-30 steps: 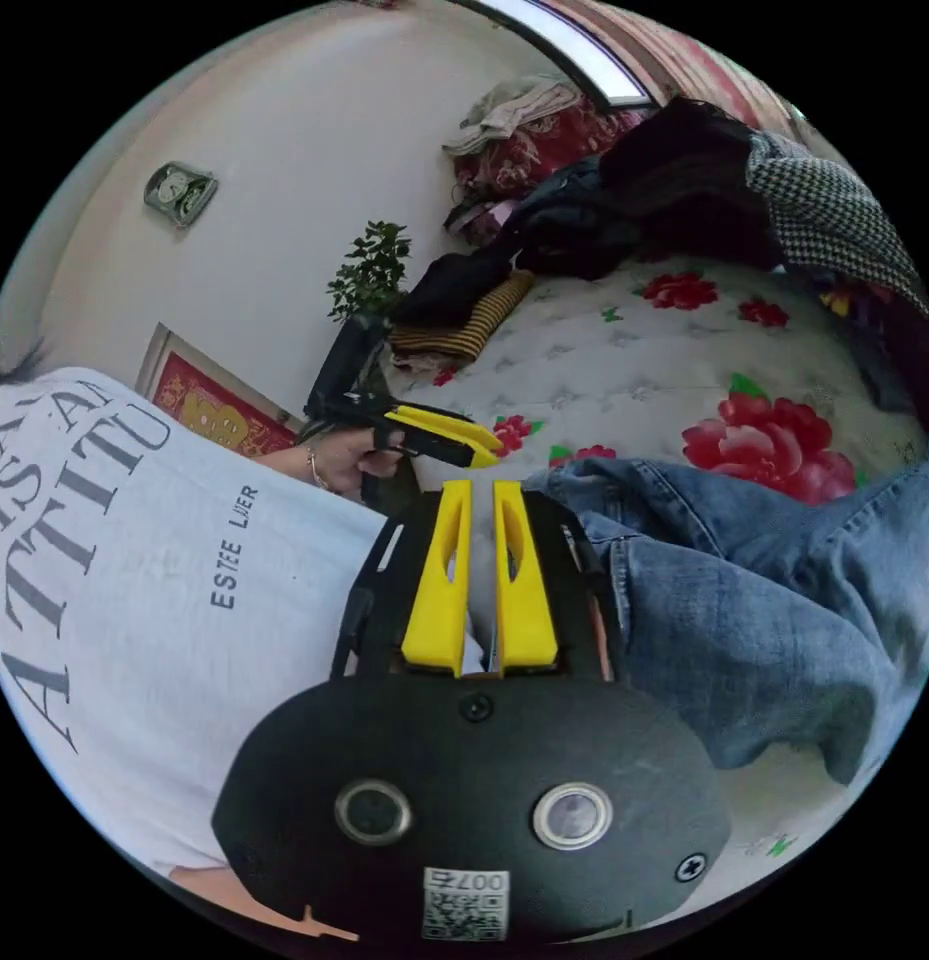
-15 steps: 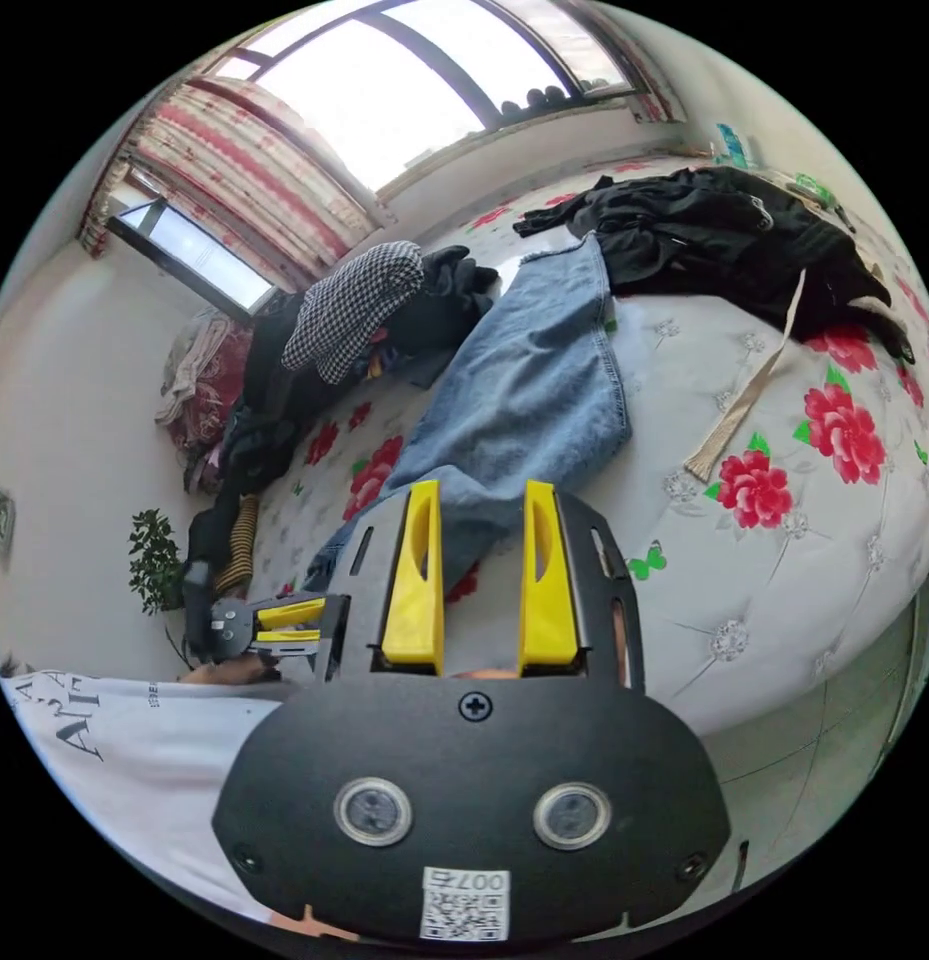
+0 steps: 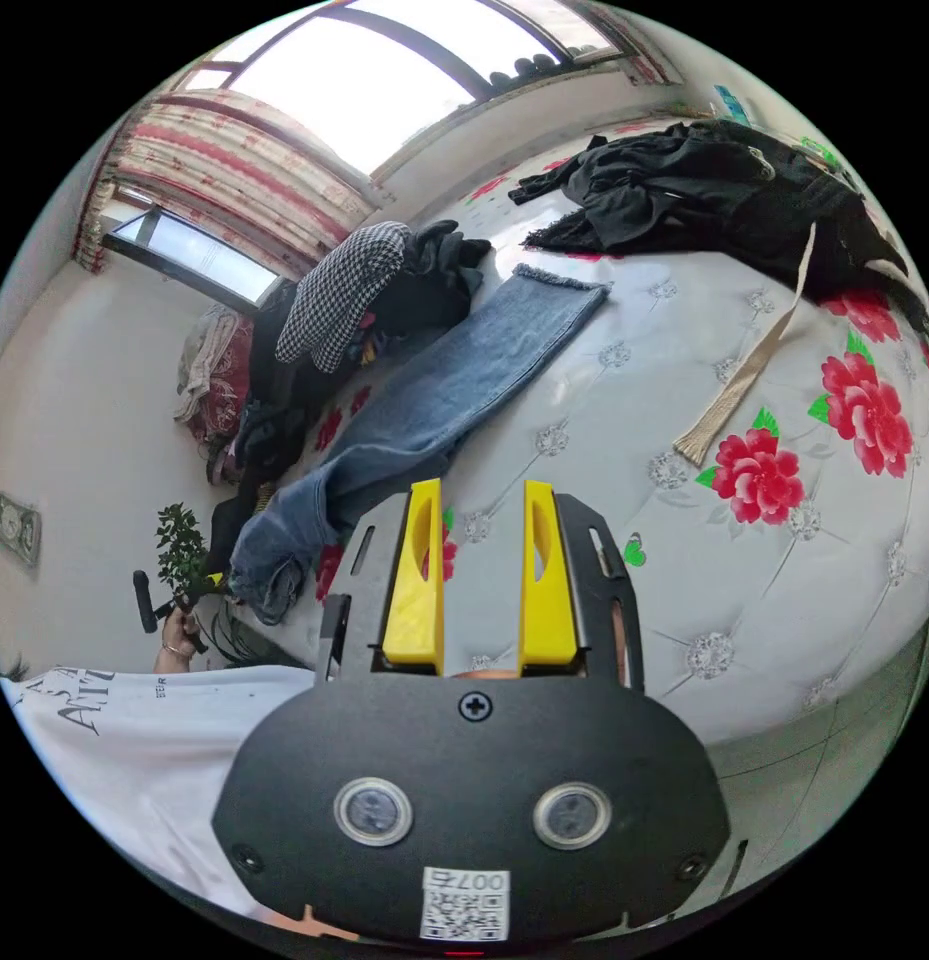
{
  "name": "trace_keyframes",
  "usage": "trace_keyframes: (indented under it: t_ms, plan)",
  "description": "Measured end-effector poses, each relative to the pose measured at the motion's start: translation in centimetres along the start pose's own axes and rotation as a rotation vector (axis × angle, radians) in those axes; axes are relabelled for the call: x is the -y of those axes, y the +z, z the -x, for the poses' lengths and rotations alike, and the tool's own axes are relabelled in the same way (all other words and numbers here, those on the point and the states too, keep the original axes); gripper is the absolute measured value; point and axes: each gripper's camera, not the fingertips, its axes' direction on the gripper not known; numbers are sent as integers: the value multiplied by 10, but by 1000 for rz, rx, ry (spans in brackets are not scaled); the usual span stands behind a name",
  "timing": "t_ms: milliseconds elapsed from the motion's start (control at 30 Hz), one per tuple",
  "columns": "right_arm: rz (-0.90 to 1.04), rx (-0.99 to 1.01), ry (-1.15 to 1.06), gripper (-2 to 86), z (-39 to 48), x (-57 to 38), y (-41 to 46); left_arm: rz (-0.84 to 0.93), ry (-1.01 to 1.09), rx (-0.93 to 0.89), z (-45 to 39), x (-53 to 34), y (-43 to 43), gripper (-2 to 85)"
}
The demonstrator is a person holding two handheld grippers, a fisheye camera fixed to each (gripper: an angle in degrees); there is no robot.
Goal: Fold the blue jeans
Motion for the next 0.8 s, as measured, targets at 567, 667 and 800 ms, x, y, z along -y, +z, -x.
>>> trace_keyframes:
  t_ms: [567,667,800]
  plan:
    - [75,154,300,71,-59,147,73,125,-322,-141,-34,-31,76,141]
    - [73,157,330,38,-54,159,81,287,-313,-46,-32,-15,119,103]
    - [20,259,309,5,-37,177,56,192,-367,-176,-6,-11,90,24]
